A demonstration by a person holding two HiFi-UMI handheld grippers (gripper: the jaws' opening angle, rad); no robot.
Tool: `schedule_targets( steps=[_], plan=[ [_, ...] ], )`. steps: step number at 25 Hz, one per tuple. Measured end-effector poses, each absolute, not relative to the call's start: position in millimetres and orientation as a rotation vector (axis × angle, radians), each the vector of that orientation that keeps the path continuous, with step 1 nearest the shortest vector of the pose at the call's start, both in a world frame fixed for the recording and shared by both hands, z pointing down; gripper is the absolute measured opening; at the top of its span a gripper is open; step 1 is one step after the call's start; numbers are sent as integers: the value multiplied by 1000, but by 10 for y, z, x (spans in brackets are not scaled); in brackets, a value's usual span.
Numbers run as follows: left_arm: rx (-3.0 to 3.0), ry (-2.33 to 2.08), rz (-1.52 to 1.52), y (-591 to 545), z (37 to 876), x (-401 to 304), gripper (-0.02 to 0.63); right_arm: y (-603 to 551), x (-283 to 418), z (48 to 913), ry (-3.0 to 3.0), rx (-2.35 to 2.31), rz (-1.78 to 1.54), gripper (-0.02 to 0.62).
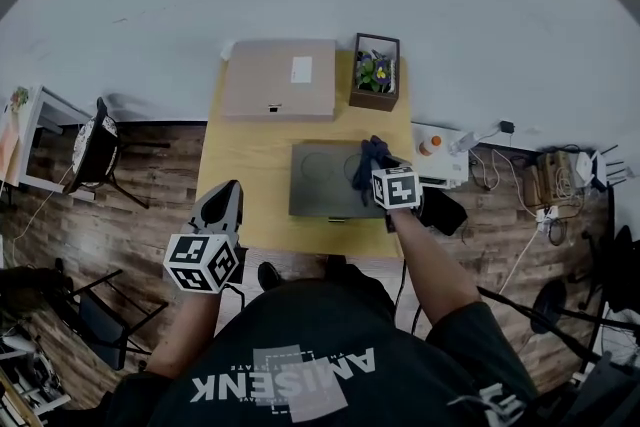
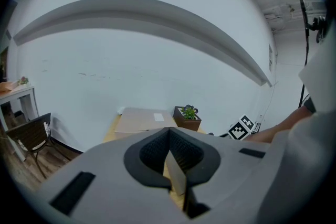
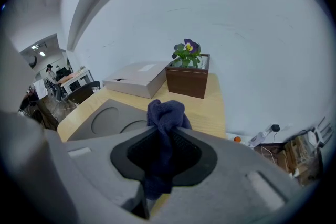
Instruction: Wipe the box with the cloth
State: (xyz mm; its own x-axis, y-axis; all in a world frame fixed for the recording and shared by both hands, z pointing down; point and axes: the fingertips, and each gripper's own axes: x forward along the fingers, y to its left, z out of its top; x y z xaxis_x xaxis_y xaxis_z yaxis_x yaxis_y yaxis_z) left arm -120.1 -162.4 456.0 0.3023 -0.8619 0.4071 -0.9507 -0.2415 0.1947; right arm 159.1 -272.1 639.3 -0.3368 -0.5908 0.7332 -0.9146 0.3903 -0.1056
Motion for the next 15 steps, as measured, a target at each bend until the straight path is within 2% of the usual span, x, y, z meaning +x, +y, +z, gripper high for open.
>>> schedule_targets(
  steps=[15],
  plan=[
    [2228,-1613,306,-2001,4471,-1183,2,-2720,2186,6179,-2007,1452,695,69]
  ],
)
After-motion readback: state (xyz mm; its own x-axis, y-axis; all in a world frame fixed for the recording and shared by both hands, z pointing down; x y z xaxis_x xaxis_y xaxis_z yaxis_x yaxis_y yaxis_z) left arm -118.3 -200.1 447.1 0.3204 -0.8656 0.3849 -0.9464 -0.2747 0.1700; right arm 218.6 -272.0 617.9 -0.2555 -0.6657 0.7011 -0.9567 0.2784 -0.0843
